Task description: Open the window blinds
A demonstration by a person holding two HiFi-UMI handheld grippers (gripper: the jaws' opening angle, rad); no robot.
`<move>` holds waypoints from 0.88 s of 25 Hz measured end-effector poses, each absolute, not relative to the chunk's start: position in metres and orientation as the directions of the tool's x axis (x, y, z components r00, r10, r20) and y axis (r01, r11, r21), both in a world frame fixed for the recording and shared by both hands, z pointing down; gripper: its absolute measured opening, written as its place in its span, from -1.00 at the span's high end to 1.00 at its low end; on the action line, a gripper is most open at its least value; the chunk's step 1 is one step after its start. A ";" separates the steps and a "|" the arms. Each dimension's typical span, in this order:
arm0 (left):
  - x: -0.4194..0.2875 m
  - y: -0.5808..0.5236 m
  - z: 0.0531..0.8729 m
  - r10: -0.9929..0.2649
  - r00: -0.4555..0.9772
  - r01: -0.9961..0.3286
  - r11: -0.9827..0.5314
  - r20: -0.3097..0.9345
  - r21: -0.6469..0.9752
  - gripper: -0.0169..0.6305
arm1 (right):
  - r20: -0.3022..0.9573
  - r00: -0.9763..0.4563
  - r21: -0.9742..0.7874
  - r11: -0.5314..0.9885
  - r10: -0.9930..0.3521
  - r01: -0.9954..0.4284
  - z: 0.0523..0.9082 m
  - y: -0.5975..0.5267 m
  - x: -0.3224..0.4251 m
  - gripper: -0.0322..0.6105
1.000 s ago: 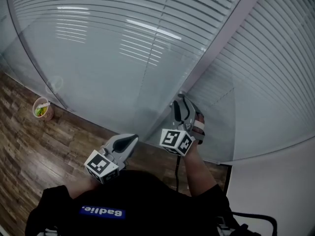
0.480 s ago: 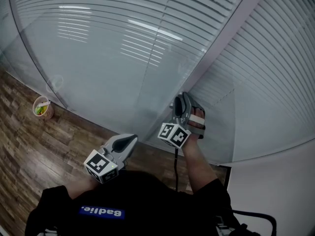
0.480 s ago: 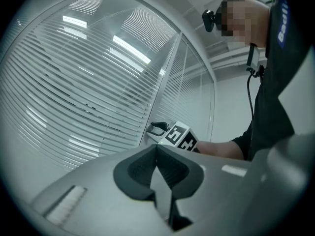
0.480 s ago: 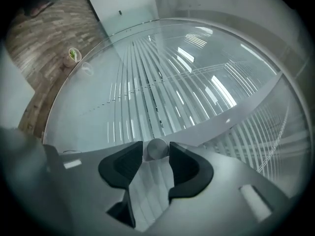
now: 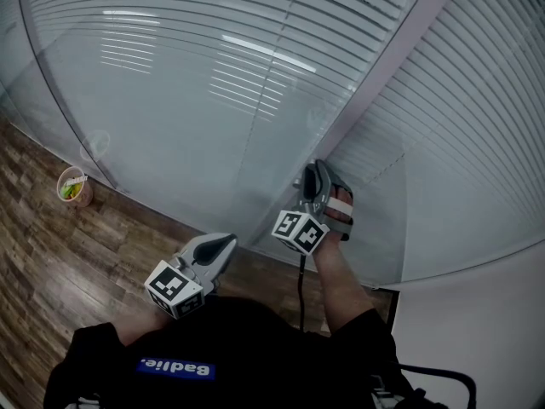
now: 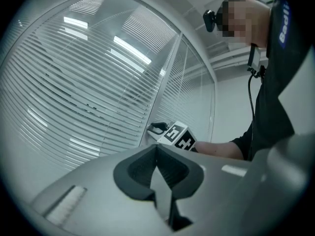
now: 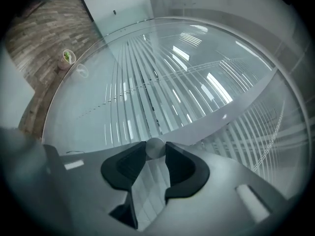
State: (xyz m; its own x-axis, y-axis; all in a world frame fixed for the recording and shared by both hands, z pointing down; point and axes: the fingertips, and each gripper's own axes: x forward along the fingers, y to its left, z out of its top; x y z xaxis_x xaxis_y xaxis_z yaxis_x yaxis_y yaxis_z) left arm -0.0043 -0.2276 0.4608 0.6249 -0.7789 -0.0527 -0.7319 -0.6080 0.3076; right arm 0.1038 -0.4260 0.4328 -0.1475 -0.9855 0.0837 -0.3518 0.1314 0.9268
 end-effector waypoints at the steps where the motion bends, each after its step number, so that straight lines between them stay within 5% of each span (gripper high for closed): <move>1: -0.004 -0.228 0.461 -0.780 0.624 -0.732 -0.607 -0.052 0.308 0.95 | 0.087 -0.147 0.920 0.136 -0.985 -0.368 0.433 -0.427 0.104 0.50; 22: -0.014 -0.225 0.458 -0.788 0.614 -0.741 -0.598 -0.051 0.307 0.95 | 0.148 -0.193 0.521 0.242 -0.970 -0.819 0.424 -0.430 0.110 0.48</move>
